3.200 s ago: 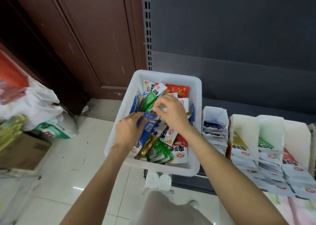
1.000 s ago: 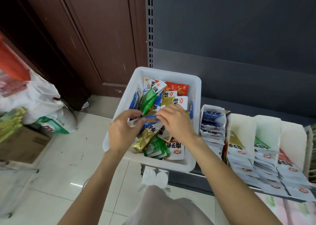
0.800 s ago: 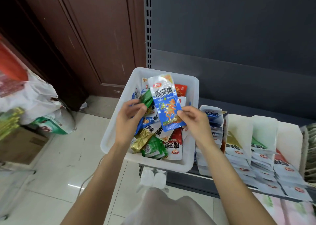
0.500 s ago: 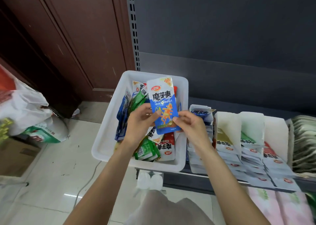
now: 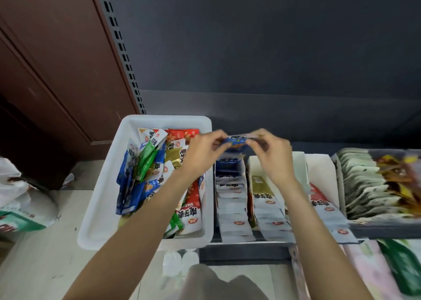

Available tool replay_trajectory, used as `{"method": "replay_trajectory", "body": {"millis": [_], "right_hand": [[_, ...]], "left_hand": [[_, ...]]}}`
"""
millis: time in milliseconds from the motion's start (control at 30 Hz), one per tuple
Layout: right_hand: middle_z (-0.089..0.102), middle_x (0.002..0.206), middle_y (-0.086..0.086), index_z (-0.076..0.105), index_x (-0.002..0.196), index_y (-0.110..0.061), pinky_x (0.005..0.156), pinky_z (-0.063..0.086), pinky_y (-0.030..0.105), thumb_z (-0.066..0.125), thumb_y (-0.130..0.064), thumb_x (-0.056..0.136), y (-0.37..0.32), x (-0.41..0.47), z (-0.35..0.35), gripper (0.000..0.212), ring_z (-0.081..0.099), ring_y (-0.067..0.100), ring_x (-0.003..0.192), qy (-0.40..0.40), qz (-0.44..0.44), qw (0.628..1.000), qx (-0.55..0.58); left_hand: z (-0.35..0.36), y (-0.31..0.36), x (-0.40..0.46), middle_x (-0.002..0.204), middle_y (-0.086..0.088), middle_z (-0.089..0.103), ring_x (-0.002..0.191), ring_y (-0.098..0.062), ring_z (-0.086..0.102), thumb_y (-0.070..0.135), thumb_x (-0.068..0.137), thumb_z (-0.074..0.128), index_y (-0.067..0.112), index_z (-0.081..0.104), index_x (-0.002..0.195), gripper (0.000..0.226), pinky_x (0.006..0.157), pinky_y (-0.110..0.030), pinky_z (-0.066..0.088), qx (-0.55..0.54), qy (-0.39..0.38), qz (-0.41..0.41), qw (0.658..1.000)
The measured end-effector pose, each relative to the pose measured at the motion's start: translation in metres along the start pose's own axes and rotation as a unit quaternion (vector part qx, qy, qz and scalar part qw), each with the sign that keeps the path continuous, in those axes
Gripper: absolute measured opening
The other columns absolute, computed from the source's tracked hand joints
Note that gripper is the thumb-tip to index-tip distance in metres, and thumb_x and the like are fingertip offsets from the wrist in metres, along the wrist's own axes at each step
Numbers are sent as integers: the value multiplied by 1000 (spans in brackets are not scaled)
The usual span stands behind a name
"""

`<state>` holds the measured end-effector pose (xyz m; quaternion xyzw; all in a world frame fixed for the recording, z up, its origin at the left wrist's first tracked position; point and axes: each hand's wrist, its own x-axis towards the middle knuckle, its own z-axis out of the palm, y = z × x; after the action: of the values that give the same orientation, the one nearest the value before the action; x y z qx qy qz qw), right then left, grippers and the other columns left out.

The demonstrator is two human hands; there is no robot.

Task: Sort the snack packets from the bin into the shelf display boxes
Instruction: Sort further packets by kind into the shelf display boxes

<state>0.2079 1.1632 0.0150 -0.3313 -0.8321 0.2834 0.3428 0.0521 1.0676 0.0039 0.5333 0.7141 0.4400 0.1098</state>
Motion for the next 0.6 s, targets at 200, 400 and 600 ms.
{"method": "replay_trajectory", "body": {"millis": [200,400,600], "right_hand": [[73,91,-9,72,92,-23,75,53,37,65,-21,86,18,-16,10,9,66,15,84,-135,14,985,-106],[70,82,-11,73,84,-24,73,38,26,72,-13,78,14,-24,18,13,61,16,86,-125,-76,973,-178],[68,78,3,76,88,-24,73,35,31,67,-19,84,4,-23,26,11,60,24,84,-146,-79,949,-268]], "left_hand": [[12,-21,-30,93,-2,73,85,-21,66,30,91,57,13,71,96,23,73,-32,54,172,-57,52,982],[9,-20,-46,89,6,73,73,-14,67,42,89,42,22,73,98,38,71,-29,53,185,-48,68,979],[10,-22,-55,109,7,67,104,-16,55,48,94,32,25,65,116,45,86,-34,42,233,-85,68,966]]}}
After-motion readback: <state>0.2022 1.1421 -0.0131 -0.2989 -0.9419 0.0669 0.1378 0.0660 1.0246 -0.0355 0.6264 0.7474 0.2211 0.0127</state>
